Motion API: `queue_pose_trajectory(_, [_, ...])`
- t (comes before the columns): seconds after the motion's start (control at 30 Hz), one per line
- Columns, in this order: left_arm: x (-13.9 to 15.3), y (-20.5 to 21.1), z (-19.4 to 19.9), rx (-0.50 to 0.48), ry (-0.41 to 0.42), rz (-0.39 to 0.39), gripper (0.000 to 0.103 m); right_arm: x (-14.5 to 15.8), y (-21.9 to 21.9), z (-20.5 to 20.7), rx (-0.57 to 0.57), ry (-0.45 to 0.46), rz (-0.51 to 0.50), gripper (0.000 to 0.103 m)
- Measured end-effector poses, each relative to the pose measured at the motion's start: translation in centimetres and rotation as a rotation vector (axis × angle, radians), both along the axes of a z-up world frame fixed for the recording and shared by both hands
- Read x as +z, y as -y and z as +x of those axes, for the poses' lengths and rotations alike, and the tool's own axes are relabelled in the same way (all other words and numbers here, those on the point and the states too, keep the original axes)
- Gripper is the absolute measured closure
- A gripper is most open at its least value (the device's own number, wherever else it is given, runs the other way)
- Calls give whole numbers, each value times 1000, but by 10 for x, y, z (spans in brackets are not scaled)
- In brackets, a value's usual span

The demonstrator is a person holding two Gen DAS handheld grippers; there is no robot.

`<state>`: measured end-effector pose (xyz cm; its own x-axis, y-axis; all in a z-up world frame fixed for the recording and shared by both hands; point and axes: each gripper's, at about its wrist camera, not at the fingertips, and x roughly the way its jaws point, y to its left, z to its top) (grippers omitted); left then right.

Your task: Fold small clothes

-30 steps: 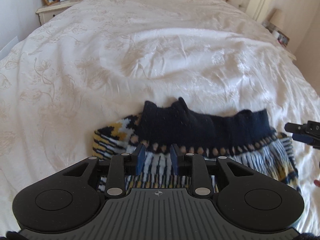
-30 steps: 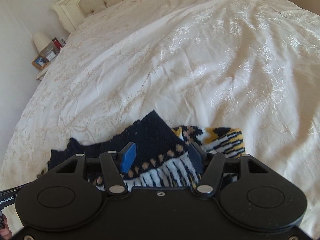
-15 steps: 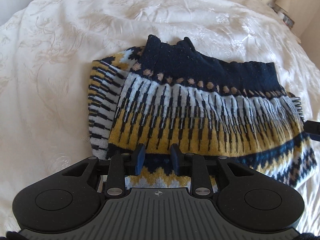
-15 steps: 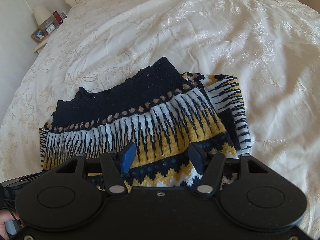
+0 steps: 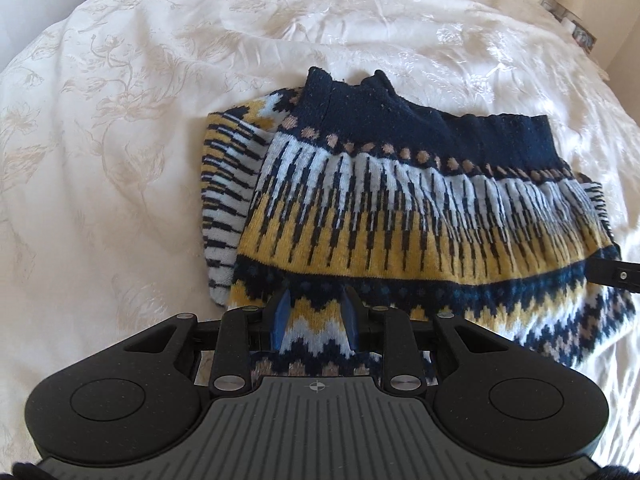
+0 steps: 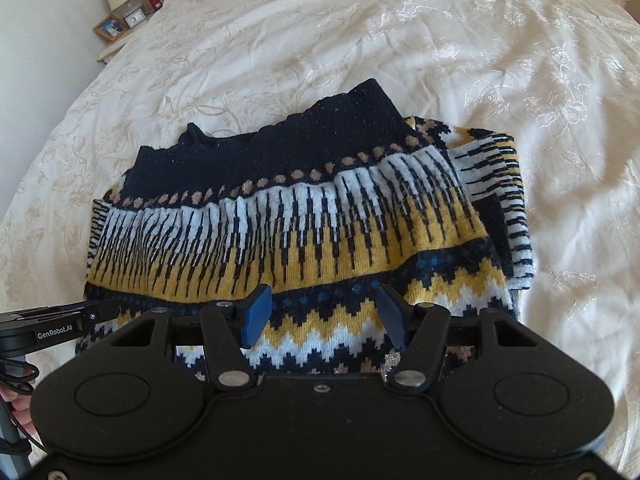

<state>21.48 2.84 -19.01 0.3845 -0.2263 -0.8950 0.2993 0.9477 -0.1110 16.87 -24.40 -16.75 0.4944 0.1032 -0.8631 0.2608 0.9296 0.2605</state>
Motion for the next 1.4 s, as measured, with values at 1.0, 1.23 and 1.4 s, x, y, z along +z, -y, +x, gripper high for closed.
queue_pose_trajectory(1.0, [41, 64, -5, -84, 40, 26, 75, -9, 93, -43, -184, -28, 24, 38])
queue_pose_trajectory(1.23, [20, 112, 22, -95, -4, 40, 75, -17, 118, -37, -202, 2, 59, 28])
queue_pose_trajectory(1.4, [0, 133, 41, -87, -62, 83, 75, -29, 127, -26, -162, -6, 103, 23])
